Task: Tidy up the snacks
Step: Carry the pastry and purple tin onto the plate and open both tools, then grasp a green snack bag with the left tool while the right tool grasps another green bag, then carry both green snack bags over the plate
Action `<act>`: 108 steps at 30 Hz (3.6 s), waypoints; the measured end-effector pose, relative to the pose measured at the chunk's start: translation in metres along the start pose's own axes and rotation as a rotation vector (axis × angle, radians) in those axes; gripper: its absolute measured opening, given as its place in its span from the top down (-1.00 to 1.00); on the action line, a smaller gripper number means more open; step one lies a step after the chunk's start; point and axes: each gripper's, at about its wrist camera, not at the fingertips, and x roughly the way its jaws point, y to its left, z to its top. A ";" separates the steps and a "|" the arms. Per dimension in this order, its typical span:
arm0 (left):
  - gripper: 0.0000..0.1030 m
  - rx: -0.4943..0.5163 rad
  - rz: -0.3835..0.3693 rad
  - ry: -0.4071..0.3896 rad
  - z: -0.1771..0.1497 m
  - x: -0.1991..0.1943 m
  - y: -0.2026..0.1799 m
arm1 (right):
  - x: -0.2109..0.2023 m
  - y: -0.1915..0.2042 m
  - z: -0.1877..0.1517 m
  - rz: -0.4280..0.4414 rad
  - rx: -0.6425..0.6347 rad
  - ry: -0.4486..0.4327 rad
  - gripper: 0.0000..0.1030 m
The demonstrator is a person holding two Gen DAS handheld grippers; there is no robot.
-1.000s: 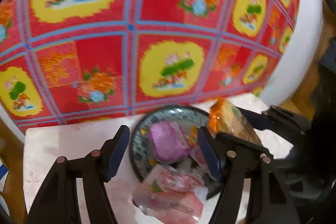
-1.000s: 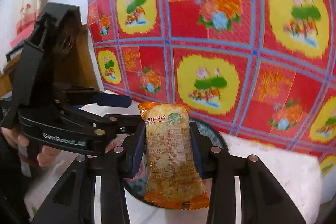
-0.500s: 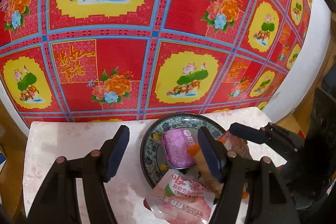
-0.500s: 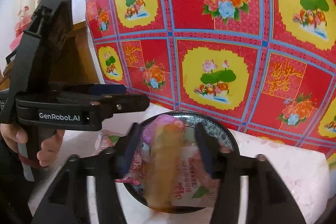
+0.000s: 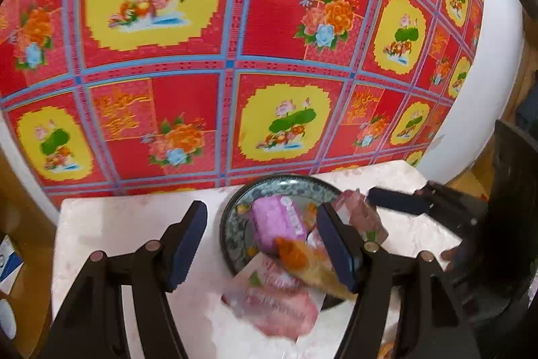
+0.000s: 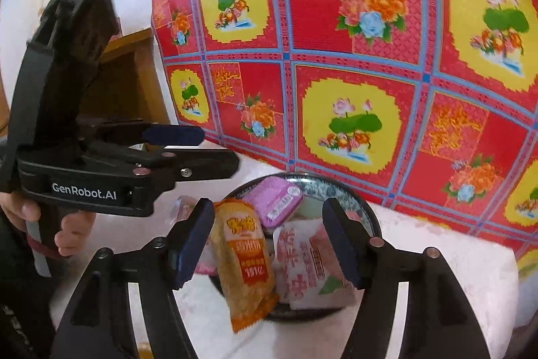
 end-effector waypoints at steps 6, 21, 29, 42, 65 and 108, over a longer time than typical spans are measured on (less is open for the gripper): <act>-0.38 -0.012 -0.031 -0.009 -0.028 -0.050 -0.004 | -0.037 -0.003 -0.010 -0.038 0.044 0.022 -0.32; -0.38 0.009 -0.104 -0.028 -0.174 -0.119 -0.055 | -0.127 0.066 -0.117 -0.220 0.042 -0.079 -0.32; -0.22 0.059 -0.105 0.020 -0.219 -0.095 -0.073 | -0.122 0.046 -0.155 -0.062 0.238 -0.077 -0.32; 0.21 0.027 -0.076 0.005 -0.214 -0.089 -0.061 | -0.115 0.035 -0.170 -0.066 0.307 -0.072 0.20; 0.18 0.021 -0.071 -0.028 -0.216 -0.087 -0.060 | -0.110 0.023 -0.167 -0.158 0.363 0.025 -0.32; 0.22 -0.008 -0.014 -0.116 -0.235 -0.103 -0.053 | -0.121 0.063 -0.198 -0.458 0.181 -0.018 0.22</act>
